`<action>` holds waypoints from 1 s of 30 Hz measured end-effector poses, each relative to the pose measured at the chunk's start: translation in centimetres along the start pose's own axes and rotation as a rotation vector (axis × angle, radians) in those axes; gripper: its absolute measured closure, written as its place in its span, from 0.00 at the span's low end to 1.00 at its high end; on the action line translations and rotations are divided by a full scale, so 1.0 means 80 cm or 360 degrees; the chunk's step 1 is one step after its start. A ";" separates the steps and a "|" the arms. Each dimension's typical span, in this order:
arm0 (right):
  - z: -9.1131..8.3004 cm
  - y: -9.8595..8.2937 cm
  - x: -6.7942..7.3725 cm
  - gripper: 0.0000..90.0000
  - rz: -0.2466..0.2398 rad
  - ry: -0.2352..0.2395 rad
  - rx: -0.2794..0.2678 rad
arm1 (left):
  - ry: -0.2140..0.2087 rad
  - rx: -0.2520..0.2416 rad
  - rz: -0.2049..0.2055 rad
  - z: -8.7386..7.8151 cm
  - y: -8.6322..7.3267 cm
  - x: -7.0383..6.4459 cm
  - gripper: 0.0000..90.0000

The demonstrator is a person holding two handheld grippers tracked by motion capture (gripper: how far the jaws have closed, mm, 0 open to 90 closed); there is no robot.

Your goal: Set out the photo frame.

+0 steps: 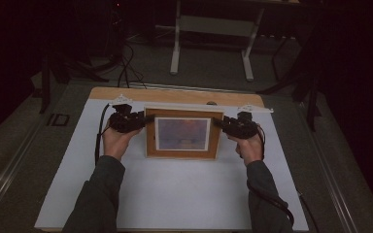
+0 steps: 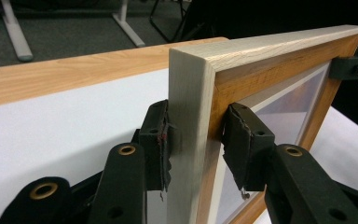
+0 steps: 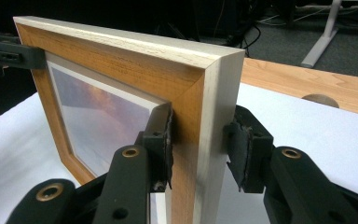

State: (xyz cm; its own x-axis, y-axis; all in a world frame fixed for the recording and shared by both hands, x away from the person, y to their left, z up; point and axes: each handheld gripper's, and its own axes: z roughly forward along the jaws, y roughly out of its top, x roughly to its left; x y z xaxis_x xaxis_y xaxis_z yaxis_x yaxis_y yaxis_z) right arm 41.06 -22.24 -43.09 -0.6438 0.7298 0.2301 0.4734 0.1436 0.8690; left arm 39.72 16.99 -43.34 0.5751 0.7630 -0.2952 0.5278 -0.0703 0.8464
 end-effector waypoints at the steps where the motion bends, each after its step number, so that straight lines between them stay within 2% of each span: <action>1: 0.000 0.000 0.000 0.70 0.0002 0.0000 0.0005 | -0.0005 -0.0001 -0.0009 0.000 0.000 0.001 0.70; 16: -0.002 0.002 0.001 0.70 0.0003 0.0011 0.0031 | -0.0048 0.0036 -0.0093 -0.004 -0.001 0.002 0.70; 22: -0.002 0.001 0.001 0.69 0.0004 0.0026 0.0036 | -0.0072 0.0022 -0.0124 -0.003 -0.002 0.006 0.69; 30: -0.001 0.002 0.002 0.68 -0.0017 0.0015 0.0041 | -0.0055 0.0014 -0.0131 -0.004 -0.004 0.004 0.68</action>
State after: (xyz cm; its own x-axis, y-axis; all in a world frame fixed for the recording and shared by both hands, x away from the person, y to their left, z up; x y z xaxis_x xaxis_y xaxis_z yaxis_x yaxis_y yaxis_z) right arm 40.94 -22.15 -42.89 -0.6546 0.7216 0.2251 0.4815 0.1685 0.8601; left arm 39.52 17.46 -43.53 0.5508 0.7437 -0.3788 0.5794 -0.0140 0.8149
